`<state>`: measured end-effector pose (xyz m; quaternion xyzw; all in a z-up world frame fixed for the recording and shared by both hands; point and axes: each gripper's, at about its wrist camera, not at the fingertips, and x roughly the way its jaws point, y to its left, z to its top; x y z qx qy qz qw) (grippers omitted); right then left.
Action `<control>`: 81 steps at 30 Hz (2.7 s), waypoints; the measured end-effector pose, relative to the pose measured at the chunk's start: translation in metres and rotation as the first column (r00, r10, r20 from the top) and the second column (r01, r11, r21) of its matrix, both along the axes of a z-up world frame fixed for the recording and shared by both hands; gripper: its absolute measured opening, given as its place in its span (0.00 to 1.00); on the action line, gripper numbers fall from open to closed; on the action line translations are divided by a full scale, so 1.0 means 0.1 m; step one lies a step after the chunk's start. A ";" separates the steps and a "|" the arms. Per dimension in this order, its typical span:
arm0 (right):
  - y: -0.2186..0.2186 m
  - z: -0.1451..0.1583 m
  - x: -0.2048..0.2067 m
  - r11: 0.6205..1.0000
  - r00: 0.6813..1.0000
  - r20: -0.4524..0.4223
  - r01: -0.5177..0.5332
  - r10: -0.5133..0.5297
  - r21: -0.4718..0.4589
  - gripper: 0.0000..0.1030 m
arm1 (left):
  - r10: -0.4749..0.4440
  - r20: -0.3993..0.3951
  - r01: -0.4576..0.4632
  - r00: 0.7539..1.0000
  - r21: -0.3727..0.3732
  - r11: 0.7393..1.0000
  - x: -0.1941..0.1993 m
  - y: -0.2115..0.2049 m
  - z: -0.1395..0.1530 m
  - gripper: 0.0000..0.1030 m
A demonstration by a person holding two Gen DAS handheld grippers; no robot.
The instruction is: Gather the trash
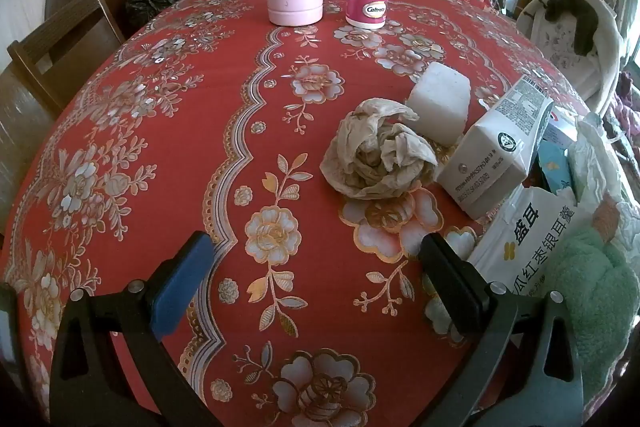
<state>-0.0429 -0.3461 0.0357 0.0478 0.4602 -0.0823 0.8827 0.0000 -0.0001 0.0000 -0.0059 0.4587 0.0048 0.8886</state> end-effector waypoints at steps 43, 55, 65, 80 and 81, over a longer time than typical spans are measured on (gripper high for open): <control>0.55 1.95 -1.58 0.979 0.912 0.365 -0.202 0.187 0.005 0.99 | 0.031 0.332 -0.012 0.943 -0.061 0.998 -1.97 -0.63 1.93 0.99; 0.51 2.04 -1.64 0.978 0.901 0.391 -0.208 0.188 0.008 0.99 | 0.038 0.361 -0.019 0.932 -0.055 0.998 -2.07 -0.72 2.04 0.99; 0.47 2.07 -1.66 0.979 0.900 0.395 -0.203 0.182 0.012 0.99 | 0.036 0.363 -0.017 0.931 -0.055 0.998 -2.08 -0.76 2.06 0.99; 0.43 2.07 -1.64 0.980 0.904 0.389 -0.198 0.177 0.014 0.99 | 0.037 0.362 -0.017 0.931 -0.057 0.998 -2.08 -0.77 2.06 0.99; 0.44 2.06 -1.65 0.980 0.904 0.389 -0.199 0.177 0.015 0.99 | 0.037 0.362 -0.018 0.931 -0.057 0.998 -2.08 -0.78 2.06 0.99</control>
